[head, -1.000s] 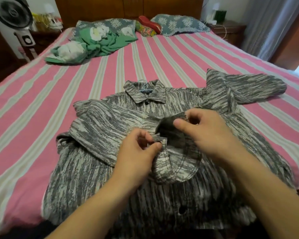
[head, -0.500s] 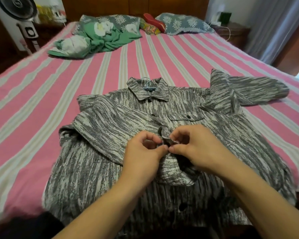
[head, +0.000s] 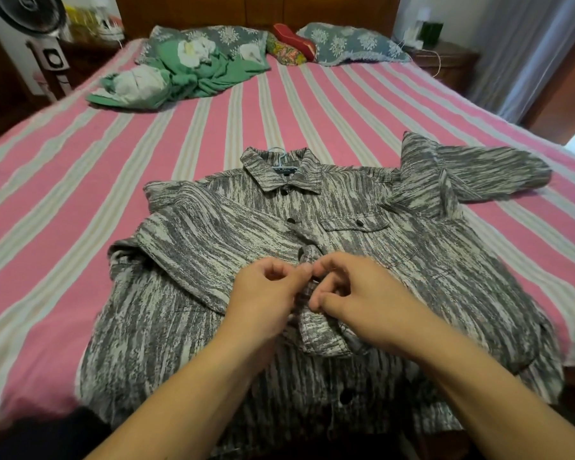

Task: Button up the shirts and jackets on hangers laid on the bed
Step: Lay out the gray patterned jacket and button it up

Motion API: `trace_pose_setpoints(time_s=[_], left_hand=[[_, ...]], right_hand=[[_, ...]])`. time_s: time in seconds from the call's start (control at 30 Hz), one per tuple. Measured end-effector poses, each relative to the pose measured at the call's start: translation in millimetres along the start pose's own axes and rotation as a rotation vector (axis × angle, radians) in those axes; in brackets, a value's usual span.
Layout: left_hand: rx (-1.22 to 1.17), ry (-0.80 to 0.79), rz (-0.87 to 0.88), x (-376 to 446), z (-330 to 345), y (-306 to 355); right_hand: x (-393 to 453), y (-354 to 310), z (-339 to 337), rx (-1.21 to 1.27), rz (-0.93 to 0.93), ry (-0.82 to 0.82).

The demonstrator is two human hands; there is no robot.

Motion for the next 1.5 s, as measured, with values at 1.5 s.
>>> trace_pose_setpoints(time_s=[1.5], left_hand=[[0.07, -0.15, 0.147, -4, 1, 0]], right_hand=[[16, -28, -18, -1.105, -1.337, 0.012]])
Point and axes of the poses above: each hand's wrist, its own x-axis towards the middle knuckle, its own z-axis out of the palm, y = z × x, the point moved 6 cm from there along x, towards the middle knuckle, and after that the axes turned 8 degrees about z, right-handed, at the moved point
